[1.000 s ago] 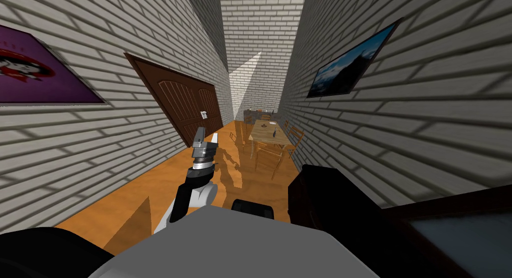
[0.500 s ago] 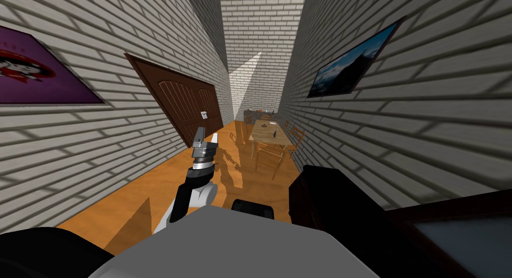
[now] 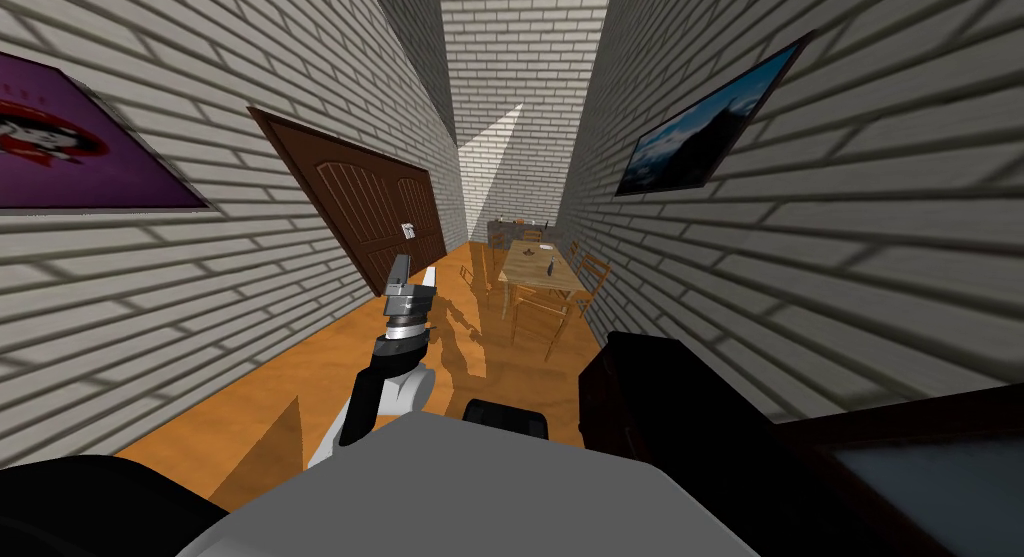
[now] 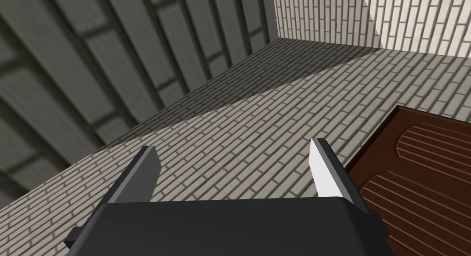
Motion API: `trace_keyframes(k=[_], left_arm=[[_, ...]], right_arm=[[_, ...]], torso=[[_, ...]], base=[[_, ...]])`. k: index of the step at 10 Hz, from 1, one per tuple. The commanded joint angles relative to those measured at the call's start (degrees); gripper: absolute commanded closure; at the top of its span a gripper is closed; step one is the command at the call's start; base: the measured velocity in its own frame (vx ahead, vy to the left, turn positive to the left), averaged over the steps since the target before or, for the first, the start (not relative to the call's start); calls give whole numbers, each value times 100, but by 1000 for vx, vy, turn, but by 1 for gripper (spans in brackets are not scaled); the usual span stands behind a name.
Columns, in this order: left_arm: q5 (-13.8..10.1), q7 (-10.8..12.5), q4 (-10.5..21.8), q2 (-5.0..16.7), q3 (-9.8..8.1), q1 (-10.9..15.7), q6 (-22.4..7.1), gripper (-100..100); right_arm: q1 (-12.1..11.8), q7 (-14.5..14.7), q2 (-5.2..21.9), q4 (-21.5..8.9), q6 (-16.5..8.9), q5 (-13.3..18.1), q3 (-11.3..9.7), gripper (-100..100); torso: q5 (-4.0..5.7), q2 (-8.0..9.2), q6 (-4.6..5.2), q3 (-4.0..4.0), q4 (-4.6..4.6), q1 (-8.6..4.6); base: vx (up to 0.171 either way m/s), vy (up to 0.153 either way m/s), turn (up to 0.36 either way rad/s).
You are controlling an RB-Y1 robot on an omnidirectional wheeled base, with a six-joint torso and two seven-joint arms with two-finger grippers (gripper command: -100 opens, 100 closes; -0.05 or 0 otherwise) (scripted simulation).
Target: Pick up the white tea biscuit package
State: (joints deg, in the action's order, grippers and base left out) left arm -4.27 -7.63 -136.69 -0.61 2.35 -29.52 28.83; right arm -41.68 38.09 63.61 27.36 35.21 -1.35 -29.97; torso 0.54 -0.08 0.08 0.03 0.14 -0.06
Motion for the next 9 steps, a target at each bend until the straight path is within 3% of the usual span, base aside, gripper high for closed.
trace_keyframes(k=[1,2,3,4,5,9], left_arm=[[0,0,0,0,0,0,0,0],[0,0,0,0,0,0,0,0],[0,0,0,0,0,0,0,0],[0,0,0,0,0,0,0,0],[0,0,0,0,0,0,0,0],[0,0,0,0,0,0,0,0]], right_arm=[[52,-8,-21,-286,187,1,-43,100],[219,-25,-86,-436,413,21,-162,100],[219,-25,-86,-697,460,21,-162,100],[197,-25,-86,-319,460,21,-162,100],[219,-25,-86,-293,460,21,-162,100],[219,-25,-86,-657,460,21,-162,100]], torso=[[0,0,0,0,0,0],[-10,-1,5,-2,-4,6],[-6,-5,1,-4,-2,12],[-16,-6,4,-5,-5,15],[-5,-6,-2,-4,-2,7],[-1,0,0,0,0,-1]], base=[[16,28,15],[20,35,-10],[24,32,6],[10,5,-14],[0,0,0],[0,0,0]])
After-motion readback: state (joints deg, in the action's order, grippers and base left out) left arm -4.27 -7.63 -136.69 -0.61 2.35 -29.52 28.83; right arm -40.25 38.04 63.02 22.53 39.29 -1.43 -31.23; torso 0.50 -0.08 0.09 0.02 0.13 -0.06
